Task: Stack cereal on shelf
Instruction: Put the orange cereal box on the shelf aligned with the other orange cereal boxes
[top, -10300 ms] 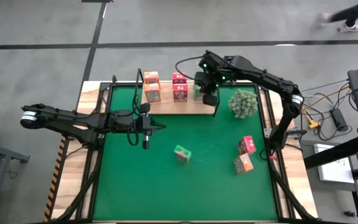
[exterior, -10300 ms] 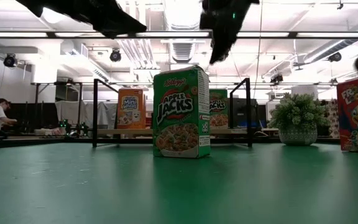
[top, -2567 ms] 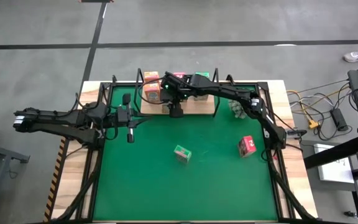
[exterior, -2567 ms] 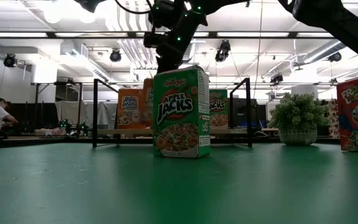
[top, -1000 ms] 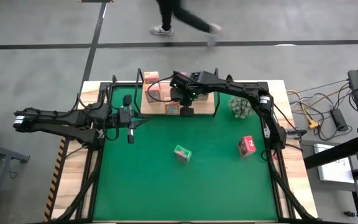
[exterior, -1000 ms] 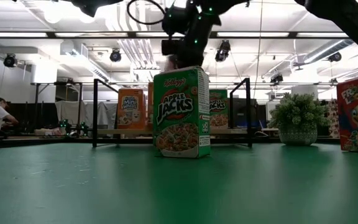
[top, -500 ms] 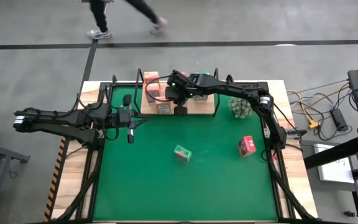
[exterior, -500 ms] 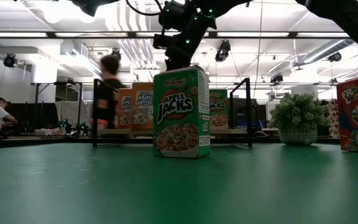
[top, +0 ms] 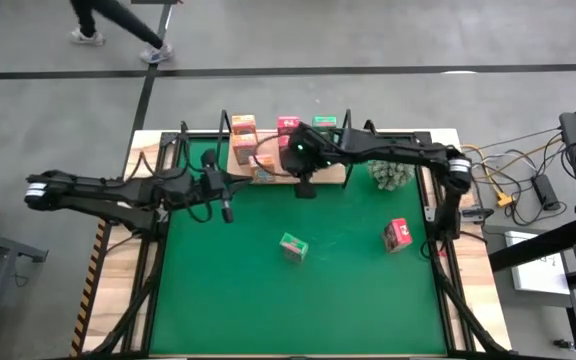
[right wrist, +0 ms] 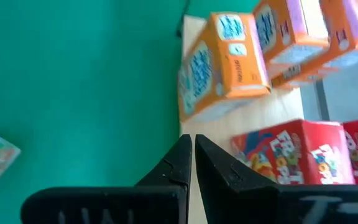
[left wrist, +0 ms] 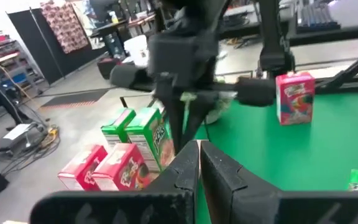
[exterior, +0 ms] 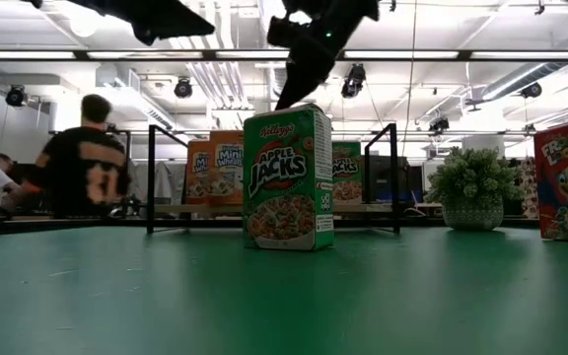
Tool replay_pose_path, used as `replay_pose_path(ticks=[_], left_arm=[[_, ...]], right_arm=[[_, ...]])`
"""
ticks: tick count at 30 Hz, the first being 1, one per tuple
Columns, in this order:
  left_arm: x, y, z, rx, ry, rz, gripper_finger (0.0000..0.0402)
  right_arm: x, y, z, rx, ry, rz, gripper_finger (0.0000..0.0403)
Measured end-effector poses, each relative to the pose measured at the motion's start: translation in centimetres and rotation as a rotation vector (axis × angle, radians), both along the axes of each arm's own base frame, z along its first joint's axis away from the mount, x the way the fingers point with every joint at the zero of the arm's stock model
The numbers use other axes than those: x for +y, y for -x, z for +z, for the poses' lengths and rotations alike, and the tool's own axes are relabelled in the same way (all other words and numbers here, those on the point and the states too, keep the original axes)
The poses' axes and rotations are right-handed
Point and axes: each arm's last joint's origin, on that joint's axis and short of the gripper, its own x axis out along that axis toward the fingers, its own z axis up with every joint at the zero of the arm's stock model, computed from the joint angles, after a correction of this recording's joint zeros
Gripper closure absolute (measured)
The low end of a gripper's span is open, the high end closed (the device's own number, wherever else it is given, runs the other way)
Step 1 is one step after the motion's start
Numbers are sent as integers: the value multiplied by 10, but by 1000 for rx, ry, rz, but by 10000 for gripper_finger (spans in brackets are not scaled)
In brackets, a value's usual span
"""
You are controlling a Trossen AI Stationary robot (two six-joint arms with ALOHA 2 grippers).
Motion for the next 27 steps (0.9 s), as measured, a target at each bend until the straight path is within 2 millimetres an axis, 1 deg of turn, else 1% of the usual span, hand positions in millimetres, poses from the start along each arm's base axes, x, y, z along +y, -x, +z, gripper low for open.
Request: replay_pose_path(ticks=[6, 11, 19, 23, 27], left_arm=[[12, -21, -8, 75, -8, 53, 402], [25, -39, -11, 228, 7, 108, 402], [48, -64, -15, 453, 12, 170, 402], [61, -74, -17, 511, 17, 203, 402], [70, -81, -24, 549, 15, 222, 402]], right_arm=[[23, 21, -9, -148, 21, 24, 390], [34, 40, -17, -280, 41, 35, 390], [40, 71, -35, -435, 91, 50, 390], [43, 87, -43, -470, 121, 66, 390], [46, 102, -44, -521, 174, 94, 390]])
